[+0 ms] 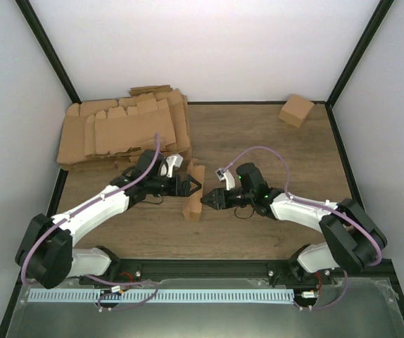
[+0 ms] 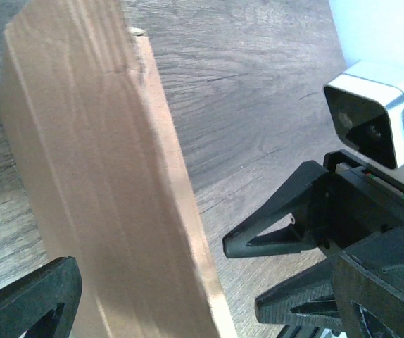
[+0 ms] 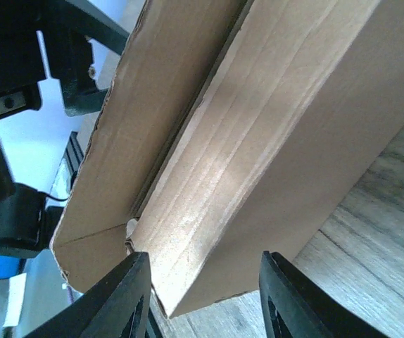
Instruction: Fold the paper box
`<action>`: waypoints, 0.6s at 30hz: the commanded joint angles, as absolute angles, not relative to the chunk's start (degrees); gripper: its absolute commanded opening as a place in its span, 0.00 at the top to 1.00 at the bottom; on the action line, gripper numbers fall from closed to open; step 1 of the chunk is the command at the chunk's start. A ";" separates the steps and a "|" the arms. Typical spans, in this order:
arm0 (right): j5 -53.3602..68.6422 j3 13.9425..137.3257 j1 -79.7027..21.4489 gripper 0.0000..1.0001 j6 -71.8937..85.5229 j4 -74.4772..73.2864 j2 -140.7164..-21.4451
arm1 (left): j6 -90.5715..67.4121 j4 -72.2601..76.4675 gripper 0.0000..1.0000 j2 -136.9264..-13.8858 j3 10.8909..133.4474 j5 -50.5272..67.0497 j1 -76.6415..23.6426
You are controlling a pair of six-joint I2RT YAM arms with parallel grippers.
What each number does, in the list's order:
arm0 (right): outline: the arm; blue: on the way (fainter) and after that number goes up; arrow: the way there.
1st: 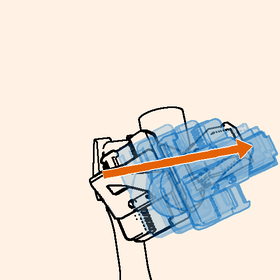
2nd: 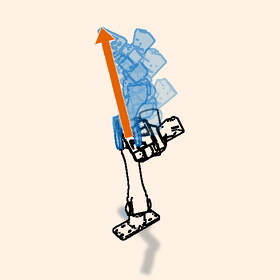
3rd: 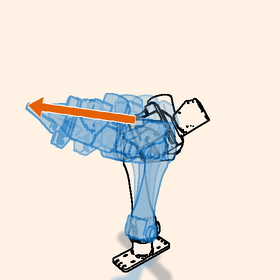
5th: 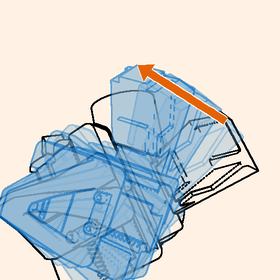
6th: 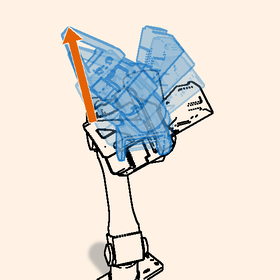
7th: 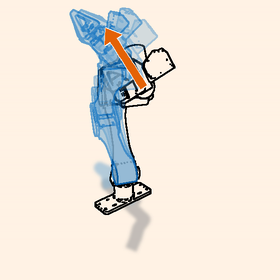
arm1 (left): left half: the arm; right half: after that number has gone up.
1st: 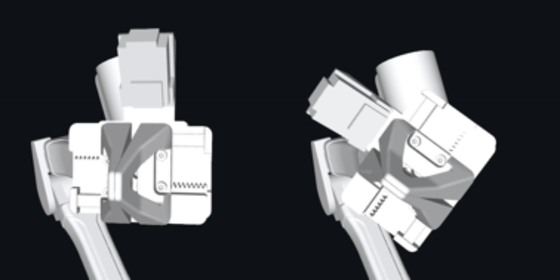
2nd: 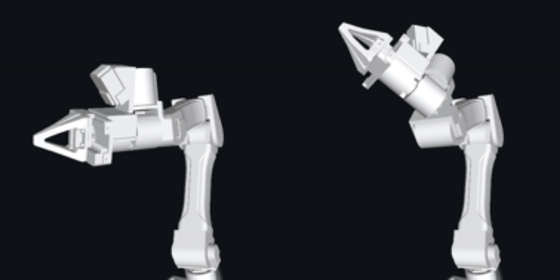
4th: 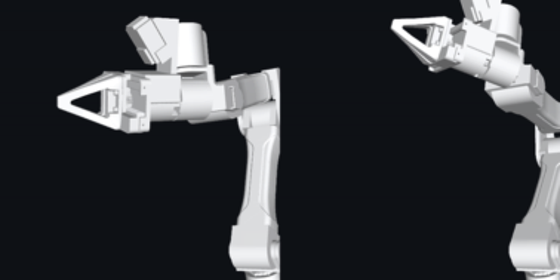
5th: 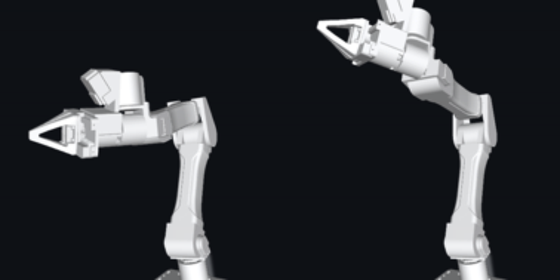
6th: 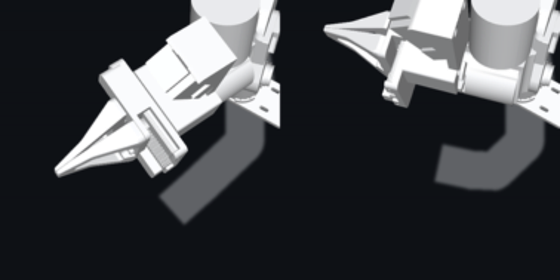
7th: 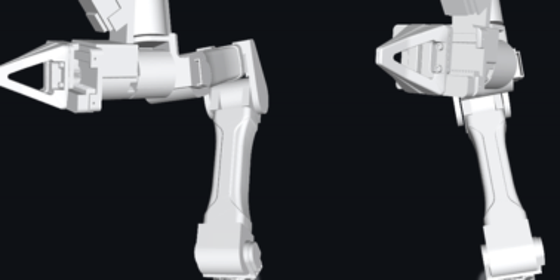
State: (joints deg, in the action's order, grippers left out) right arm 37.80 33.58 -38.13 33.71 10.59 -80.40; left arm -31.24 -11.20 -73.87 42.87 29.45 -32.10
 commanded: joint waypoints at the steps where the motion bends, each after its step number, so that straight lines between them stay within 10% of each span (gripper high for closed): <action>1: 32.25 34.62 -38.63 0.54 31.00 6.93 -76.79 | -27.98 -18.53 0.00 -73.19 47.63 22.26 -35.24; 18: 17.78 41.98 -27.78 0.52 22.66 -0.07 -71.97 | -31.04 -43.97 0.00 -86.04 68.27 -8.51 -51.41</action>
State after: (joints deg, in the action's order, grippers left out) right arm 24.77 37.52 -29.02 23.97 1.28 -72.62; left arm -28.80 -34.89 -81.01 63.61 0.62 -48.99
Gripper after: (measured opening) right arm 0.482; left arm 0.999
